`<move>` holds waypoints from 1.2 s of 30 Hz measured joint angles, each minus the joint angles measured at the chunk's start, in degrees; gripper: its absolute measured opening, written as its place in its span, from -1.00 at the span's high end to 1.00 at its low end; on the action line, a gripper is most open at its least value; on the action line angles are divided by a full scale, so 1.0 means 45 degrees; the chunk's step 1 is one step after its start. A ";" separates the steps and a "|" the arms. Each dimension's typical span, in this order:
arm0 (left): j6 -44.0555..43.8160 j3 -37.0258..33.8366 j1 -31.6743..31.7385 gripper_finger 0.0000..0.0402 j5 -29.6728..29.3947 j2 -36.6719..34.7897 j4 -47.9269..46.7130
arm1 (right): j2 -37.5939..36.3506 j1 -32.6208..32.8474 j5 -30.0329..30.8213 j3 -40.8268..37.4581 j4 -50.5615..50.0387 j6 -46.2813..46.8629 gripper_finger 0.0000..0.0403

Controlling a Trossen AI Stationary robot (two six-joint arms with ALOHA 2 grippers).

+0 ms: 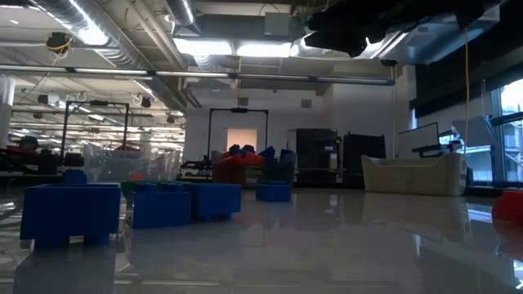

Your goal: Sort blocks by size

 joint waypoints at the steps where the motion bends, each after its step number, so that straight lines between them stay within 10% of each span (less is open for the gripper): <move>1: -0.0021 0.0011 0.0116 0.15 -0.0133 -0.0105 0.0065 | 0.0000 0.0000 0.0000 0.0000 -0.0005 0.0000 -0.23; 18: -0.3220 0.0296 0.2176 0.15 -0.4010 -0.2937 0.0796 | 0.0000 0.0000 0.0005 0.0000 -0.0017 -0.0002 -0.23; 36: -1.2594 -0.0621 -0.1208 -0.07 -0.4127 -0.3980 0.0566 | 0.0000 0.0000 0.0006 0.0000 -0.0223 0.0002 -0.23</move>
